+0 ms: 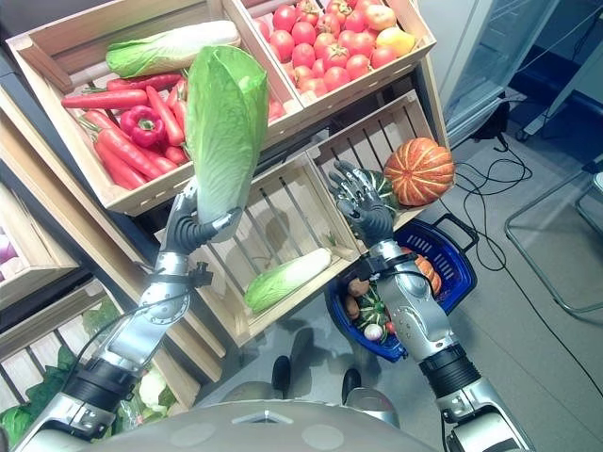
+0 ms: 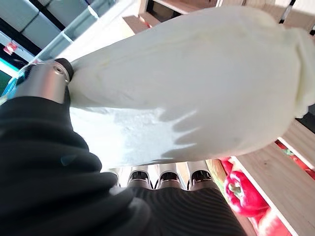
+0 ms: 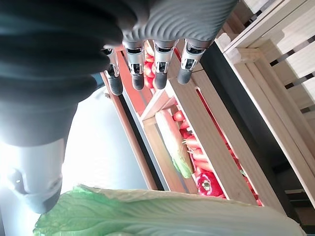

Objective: Pick up fruits and vegetables into the basket

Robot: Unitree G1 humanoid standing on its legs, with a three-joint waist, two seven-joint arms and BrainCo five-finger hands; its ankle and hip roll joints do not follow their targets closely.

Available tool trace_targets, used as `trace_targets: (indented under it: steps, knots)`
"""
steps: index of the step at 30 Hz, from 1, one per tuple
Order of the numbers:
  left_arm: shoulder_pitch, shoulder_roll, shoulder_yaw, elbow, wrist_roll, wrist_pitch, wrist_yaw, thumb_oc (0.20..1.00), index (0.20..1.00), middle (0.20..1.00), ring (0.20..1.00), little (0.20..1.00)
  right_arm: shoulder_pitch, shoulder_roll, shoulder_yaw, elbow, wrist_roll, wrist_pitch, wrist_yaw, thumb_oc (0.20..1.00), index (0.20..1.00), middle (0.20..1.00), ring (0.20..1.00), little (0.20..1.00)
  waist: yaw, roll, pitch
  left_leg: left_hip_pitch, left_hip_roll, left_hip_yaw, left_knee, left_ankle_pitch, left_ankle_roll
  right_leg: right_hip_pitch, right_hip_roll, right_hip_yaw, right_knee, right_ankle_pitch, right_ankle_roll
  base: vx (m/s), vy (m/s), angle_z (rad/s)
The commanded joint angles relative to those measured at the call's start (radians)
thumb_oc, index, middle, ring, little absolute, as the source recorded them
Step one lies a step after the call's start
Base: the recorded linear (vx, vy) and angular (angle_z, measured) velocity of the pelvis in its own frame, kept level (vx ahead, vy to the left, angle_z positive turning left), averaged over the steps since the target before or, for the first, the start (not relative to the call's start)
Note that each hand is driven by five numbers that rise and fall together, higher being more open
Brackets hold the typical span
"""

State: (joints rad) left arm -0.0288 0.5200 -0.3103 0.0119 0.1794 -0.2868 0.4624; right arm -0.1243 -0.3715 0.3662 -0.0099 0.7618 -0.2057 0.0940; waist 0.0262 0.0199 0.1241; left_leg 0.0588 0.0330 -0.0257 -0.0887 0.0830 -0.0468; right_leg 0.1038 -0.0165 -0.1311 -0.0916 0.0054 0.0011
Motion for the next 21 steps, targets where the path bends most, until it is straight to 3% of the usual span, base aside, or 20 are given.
trace_targets:
  steps: [1,13,21]
  knots:
    - [-0.077,0.025,-0.024,-0.024,0.048,-0.06,-0.011,0.2,0.2,0.2,0.2,0.2,-0.037,0.022,-0.011,-0.085,-0.029,-0.049,0.022,1.0,1.0,1.0,1.0,1.0,-0.001,-0.053,-0.04,0.002,-0.048,0.006,0.001,-0.102,0.041,-0.033,-0.045,0.023,0.004,0.01,0.08,0.0,0.0,0.0]
    - [-0.144,0.077,-0.192,-0.003,0.125,-0.045,-0.205,0.2,0.2,0.2,0.2,0.2,-0.07,-0.009,0.037,-0.095,-0.018,-0.031,0.085,1.0,1.0,1.0,1.0,1.0,-0.019,-0.048,-0.042,0.006,-0.045,0.02,0.001,-0.106,0.043,-0.034,-0.046,0.035,0.004,0.01,0.09,0.0,0.0,0.0]
    - [-0.197,0.101,-0.263,-0.014,0.166,-0.027,-0.238,0.2,0.2,0.2,0.2,0.2,-0.095,-0.022,0.075,-0.07,0.009,-0.027,0.079,1.0,1.0,1.0,1.0,1.0,-0.024,-0.045,-0.04,0.006,-0.042,0.028,0.001,-0.106,0.044,-0.035,-0.048,0.038,0.004,0.011,0.096,0.0,0.0,0.0]
